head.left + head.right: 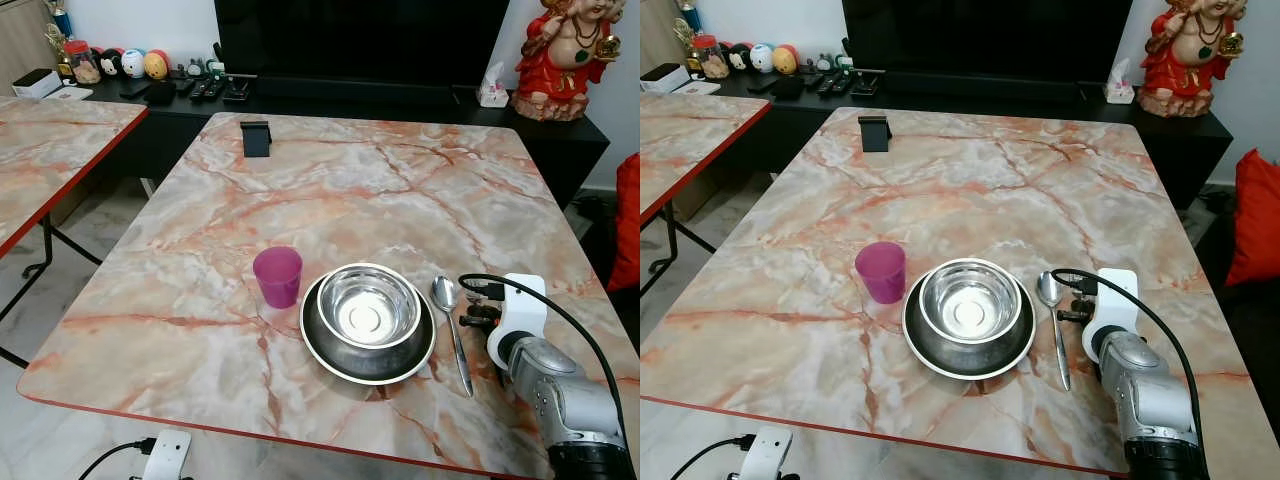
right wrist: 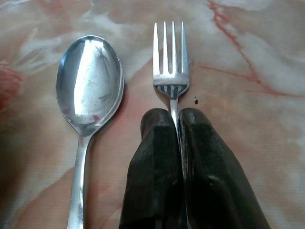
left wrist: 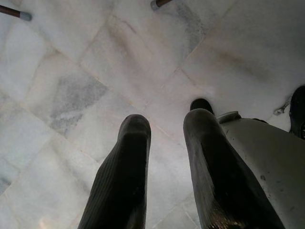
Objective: Setting the table
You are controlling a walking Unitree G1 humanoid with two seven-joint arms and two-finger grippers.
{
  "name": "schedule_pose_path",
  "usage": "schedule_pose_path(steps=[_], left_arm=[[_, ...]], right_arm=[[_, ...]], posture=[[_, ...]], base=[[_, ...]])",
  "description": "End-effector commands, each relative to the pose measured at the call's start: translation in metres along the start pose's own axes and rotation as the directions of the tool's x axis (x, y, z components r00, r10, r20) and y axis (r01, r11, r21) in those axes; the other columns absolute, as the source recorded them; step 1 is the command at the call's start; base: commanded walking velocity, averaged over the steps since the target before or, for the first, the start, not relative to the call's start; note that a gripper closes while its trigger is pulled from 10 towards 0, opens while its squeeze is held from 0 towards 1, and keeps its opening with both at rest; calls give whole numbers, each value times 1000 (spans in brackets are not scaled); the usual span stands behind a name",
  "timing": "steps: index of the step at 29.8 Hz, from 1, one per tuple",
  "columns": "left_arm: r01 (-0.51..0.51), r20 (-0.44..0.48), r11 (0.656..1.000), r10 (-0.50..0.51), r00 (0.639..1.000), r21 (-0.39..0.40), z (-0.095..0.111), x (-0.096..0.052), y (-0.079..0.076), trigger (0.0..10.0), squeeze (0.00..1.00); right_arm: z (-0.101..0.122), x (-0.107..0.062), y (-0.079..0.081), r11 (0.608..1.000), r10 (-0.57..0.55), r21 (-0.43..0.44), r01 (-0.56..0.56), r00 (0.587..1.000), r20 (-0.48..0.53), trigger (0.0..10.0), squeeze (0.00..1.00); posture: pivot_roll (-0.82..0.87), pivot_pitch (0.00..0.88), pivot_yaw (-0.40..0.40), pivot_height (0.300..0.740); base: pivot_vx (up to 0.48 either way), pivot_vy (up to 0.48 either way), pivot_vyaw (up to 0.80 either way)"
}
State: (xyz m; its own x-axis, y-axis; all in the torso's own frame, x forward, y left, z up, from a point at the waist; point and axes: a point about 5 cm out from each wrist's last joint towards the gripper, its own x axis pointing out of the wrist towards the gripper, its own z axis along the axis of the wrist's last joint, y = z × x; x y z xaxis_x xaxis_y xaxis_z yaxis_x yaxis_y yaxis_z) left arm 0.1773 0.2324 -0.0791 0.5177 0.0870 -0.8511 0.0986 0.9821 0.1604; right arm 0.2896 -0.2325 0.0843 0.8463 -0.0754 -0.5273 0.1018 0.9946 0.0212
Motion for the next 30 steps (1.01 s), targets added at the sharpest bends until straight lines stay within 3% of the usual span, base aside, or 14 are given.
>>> schedule_pose_path(steps=[1, 30], left_arm=[[-1, -12, 1000, 1, 1000, -1, -2, 0, 1, 10000, 0], [-2, -11, 1000, 2, 1000, -1, -2, 0, 2, 10000, 0]], right_arm=[[0, 0, 2, 1000, 4, -10, -4, 1000, 4, 10000, 165], [0, 0, 0, 1000, -11, -6, 11, 1000, 7, 10000, 161]], posture=[[-35, 0, -17, 731], [-31, 0, -11, 731]], base=[[0, 0, 0], [0, 0, 0]])
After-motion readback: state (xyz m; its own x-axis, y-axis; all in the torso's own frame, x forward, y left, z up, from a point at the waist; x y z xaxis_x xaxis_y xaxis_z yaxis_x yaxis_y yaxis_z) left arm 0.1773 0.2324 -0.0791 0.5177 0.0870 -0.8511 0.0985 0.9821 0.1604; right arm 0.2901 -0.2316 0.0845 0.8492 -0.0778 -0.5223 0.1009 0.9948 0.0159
